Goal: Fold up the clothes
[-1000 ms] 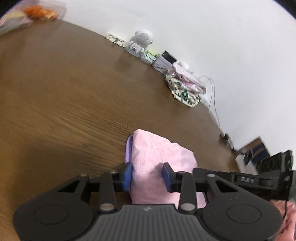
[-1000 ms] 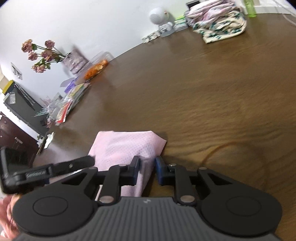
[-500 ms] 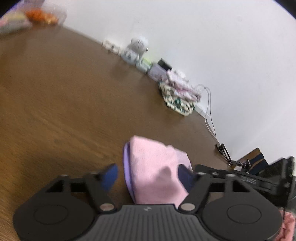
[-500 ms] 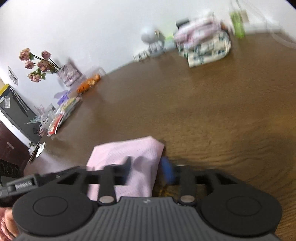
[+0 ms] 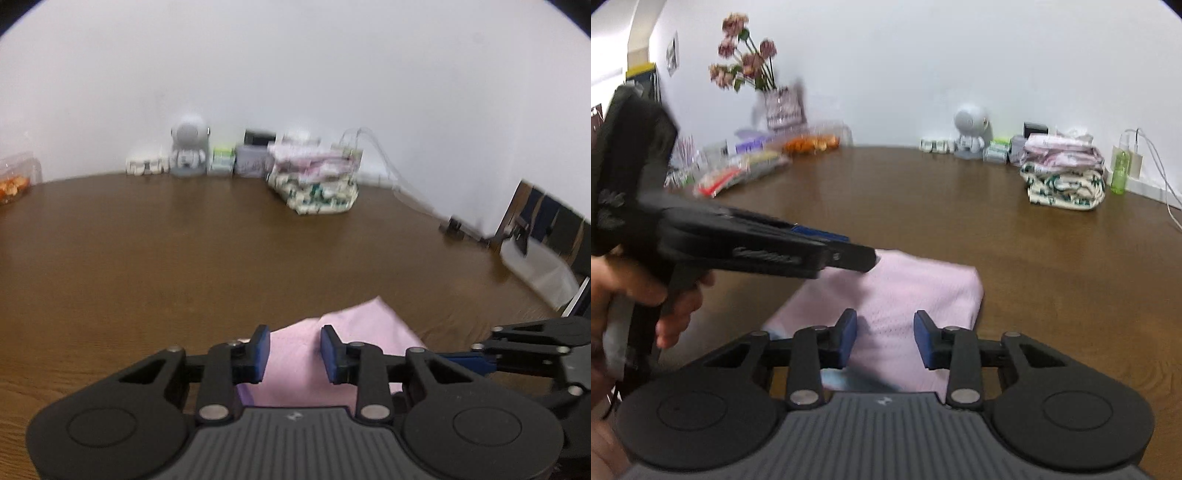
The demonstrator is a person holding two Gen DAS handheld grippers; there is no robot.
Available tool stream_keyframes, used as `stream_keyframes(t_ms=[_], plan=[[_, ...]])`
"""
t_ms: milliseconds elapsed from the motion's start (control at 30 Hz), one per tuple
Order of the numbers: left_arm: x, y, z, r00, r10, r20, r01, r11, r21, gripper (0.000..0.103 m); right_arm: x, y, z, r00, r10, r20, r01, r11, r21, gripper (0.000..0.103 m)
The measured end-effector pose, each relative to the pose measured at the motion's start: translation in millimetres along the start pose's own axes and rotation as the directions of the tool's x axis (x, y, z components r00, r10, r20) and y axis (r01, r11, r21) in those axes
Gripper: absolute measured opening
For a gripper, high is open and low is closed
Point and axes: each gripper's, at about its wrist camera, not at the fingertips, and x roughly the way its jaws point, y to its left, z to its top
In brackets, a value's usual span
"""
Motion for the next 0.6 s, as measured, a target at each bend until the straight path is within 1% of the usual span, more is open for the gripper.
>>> stream_keyframes(t_ms=[33, 167, 200, 233, 267, 300, 333, 367, 400, 433, 500, 567, 600], plan=[[4, 1, -2, 1.000, -0.001, -0.011, 0.001, 1.000, -0.008, 0.029, 1, 1, -2, 1.000, -0.004, -0.003, 0.004, 1.000, 0.000, 0.035], [3, 7, -6, 1.000, -0.012, 0.008, 0.013, 0.999, -0.044, 0.029, 0, 4, -8, 1.000, -0.006, -0.001, 0.006, 1.000, 0.008, 0.035], [0, 8, -6, 1.000, -0.011, 0.015, 0.012, 0.999, -0.048, 0.036, 0, 4, -8, 1.000, -0.004, 0.000, 0.004, 1.000, 0.013, 0.038], [-4, 8, -5, 1.000, -0.010, 0.025, 0.011, 0.999, -0.052, 0.053, -3, 2, -6, 1.000, 0.003, 0.005, -0.003, 1.000, 0.026, 0.042], [-9, 9, -4, 0.999, -0.006, 0.043, 0.009, 0.998, -0.055, 0.064, -7, -1, -4, 1.000, 0.002, 0.019, -0.003, 0.999, 0.040, 0.054], [-18, 9, -4, 0.998, -0.003, 0.066, 0.006, 0.998, -0.058, 0.082, -12, -3, -3, 0.999, 0.000, 0.032, -0.002, 0.999, 0.054, 0.061], [-28, 10, -4, 0.996, 0.001, 0.090, 0.004, 0.998, -0.062, 0.089, -17, -5, -1, 0.999, -0.013, 0.041, 0.010, 0.998, 0.065, 0.064], [-35, 10, -2, 0.994, 0.004, 0.106, 0.003, 0.998, -0.067, 0.090, -21, -8, 2, 0.999, -0.021, 0.047, 0.018, 0.997, 0.076, 0.068], [-42, 11, -1, 0.994, 0.008, 0.112, 0.001, 0.997, -0.077, 0.093, -26, -12, 4, 0.998, -0.022, 0.053, 0.017, 0.995, 0.099, 0.077], [-49, 12, 0, 0.994, 0.014, 0.111, -0.004, 0.996, -0.092, 0.098, -31, -16, 5, 0.998, -0.022, 0.058, 0.015, 0.993, 0.121, 0.083], [-62, 16, -3, 0.994, 0.039, 0.102, -0.025, 0.990, -0.136, 0.102, -38, -24, 7, 0.998, -0.003, 0.061, -0.008, 0.985, 0.171, 0.096], [-71, 18, -7, 0.994, 0.071, 0.079, -0.056, 0.982, -0.183, 0.103, -43, -31, 7, 0.998, 0.009, 0.060, -0.022, 0.975, 0.220, 0.102], [-74, 19, -10, 0.994, 0.084, 0.064, -0.069, 0.976, -0.204, 0.103, -43, -33, 7, 0.999, 0.010, 0.053, -0.022, 0.971, 0.237, 0.103]])
